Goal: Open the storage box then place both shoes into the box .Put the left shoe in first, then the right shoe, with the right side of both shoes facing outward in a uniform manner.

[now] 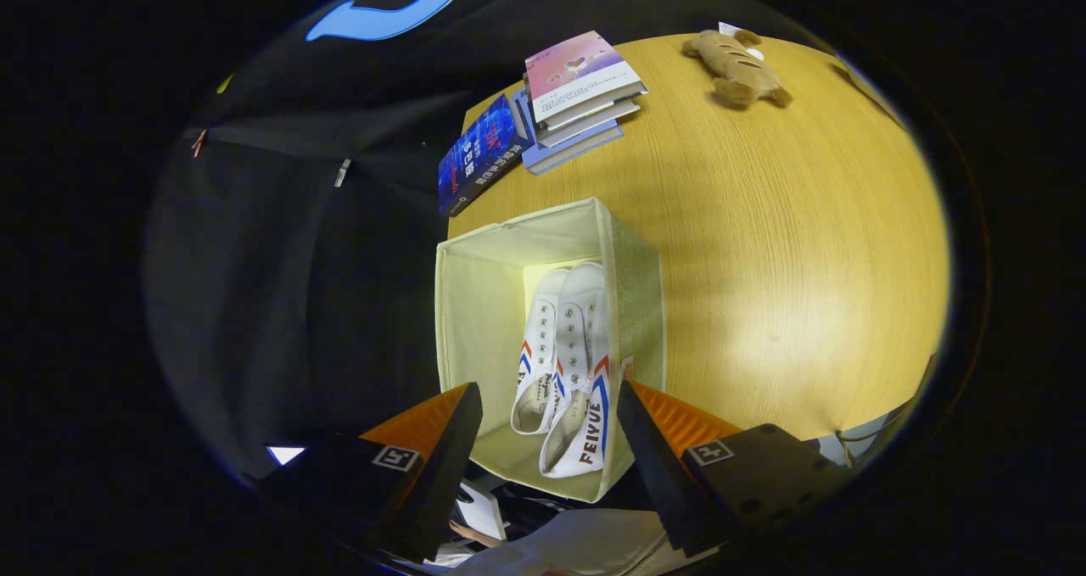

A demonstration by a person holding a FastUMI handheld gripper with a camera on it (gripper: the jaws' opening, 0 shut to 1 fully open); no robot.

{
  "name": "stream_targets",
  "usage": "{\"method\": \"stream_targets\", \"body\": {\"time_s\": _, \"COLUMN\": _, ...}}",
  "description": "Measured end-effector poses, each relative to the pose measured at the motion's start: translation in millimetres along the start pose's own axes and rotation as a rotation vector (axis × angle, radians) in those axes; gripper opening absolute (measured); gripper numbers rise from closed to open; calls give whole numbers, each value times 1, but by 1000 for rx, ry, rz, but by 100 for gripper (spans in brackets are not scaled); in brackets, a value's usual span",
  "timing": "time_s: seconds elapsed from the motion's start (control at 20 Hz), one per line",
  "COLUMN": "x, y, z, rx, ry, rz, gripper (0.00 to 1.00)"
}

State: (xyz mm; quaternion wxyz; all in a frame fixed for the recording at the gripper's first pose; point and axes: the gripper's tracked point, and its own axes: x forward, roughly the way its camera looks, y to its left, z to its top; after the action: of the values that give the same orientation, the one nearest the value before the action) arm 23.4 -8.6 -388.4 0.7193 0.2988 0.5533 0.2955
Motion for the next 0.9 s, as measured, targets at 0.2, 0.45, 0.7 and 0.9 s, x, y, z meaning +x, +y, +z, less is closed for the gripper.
{"method": "stream_targets", "body": {"time_s": 0.2, "x": -26, "y": -6, "z": 13, "rx": -13, "ry": -115, "rz": 16, "gripper": 98}}
{"method": "stream_targets", "body": {"time_s": 0.45, "x": -67, "y": -45, "z": 26, "rx": -120, "ry": -259, "rz": -80, "gripper": 99}}
{"method": "stream_targets", "body": {"time_s": 0.7, "x": -118, "y": -85, "z": 51, "rx": -208, "ry": -446, "rz": -207, "gripper": 99}}
{"method": "stream_targets", "body": {"time_s": 0.9, "x": -156, "y": -114, "z": 66, "rx": -271, "ry": -562, "rz": -298, "gripper": 99}}
